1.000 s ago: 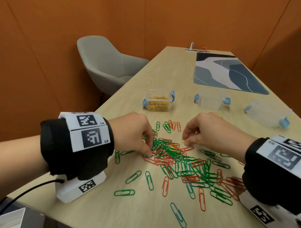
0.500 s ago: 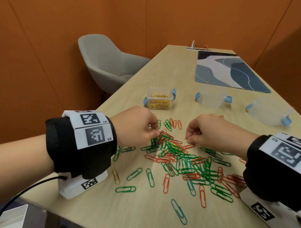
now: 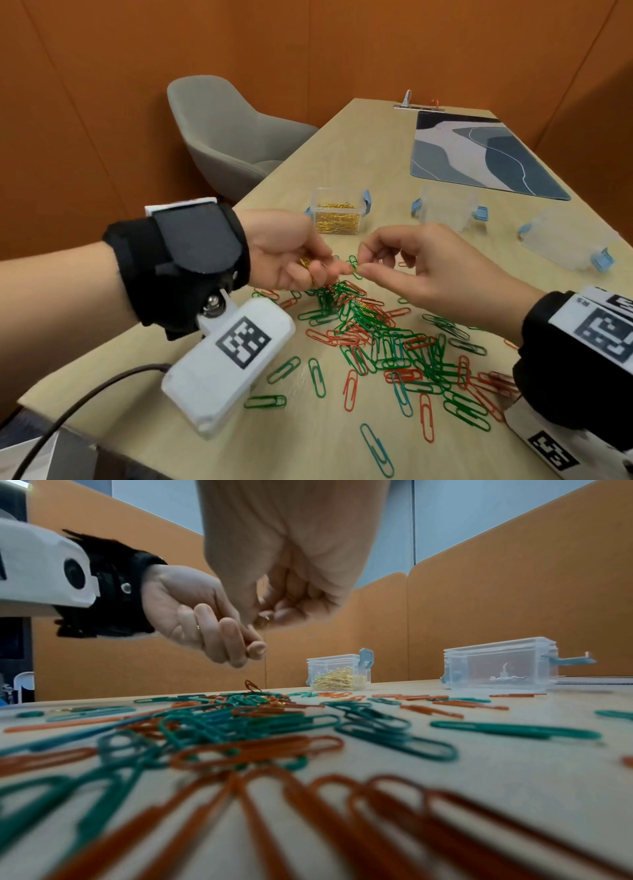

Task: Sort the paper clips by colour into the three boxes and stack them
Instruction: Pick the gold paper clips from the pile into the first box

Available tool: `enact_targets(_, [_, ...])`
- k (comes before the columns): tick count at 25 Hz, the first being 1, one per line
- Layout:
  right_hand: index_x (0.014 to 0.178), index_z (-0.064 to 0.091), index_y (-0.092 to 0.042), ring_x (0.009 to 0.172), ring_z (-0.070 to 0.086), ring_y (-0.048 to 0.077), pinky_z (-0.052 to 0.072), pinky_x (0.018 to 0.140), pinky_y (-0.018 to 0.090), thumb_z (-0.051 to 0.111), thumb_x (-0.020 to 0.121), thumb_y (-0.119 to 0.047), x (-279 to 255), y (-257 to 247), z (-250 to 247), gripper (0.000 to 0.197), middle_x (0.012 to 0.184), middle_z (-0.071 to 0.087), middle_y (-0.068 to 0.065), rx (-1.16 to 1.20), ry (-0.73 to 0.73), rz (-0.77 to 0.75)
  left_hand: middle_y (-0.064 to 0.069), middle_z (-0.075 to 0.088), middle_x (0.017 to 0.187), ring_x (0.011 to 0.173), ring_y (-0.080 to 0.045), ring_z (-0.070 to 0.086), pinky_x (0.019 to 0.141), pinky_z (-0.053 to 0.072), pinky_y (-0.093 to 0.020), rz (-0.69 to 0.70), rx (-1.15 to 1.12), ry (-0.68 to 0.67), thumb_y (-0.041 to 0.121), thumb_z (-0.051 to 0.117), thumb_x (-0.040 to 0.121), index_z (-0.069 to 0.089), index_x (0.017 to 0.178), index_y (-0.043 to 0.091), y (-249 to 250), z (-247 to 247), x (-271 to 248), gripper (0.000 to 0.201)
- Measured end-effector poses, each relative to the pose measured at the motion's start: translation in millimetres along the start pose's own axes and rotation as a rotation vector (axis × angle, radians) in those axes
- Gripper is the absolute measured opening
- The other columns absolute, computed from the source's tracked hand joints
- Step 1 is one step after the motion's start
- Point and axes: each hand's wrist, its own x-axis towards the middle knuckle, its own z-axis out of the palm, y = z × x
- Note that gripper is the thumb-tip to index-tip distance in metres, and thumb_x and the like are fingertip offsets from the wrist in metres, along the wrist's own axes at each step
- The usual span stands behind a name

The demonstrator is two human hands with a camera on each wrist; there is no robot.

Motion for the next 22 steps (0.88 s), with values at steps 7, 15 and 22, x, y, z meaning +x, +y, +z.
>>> enact_targets(7, [0.083, 0.067, -0.023, 0.068, 0.057, 0.001, 0.037, 0.063, 0.006, 0.070, 0.081, -0.026, -1, -2, 4, 0.004, 0.069, 0.064, -0.012, 0.112, 0.085, -0.066, -0.003, 0.051, 0.060, 0.042, -0.007, 0.041, 0.031, 0.029, -0.011, -0.001, 0.042, -0.163, 0.030, 0.028, 0.100, 0.052, 0.080, 0.009, -8, 19, 12, 0.038])
enact_targets(15, [0.080, 0.073, -0.029, 0.057, 0.051, -0.013, 0.037, 0.054, 0.002, 0.072, 0.077, -0.027, -5, 4, 5, 0.004, 0.055, 0.056, -0.019, -0.137, -0.301, 0.226, 0.004, 0.062, 0.061, 0.053, -0.007, 0.047, 0.052, 0.038, -0.018, 0.428, 1.218, 0.330, 0.043, 0.057, 0.087, 0.074, 0.076, 0.022, -15, 8, 5, 0.029])
enact_targets(22, [0.075, 0.072, -0.024, 0.052, 0.050, -0.007, 0.037, 0.049, 0.004, 0.060, 0.079, -0.020, -6, 6, 1, 0.014, 0.051, 0.055, -0.013, -0.160, -0.214, 0.281, 0.001, 0.069, 0.098, 0.081, -0.008, 0.052, 0.075, 0.039, -0.021, 0.538, 1.293, 0.300, 0.030, 0.046, 0.096, 0.069, 0.101, 0.016, -15, 14, 15, 0.027])
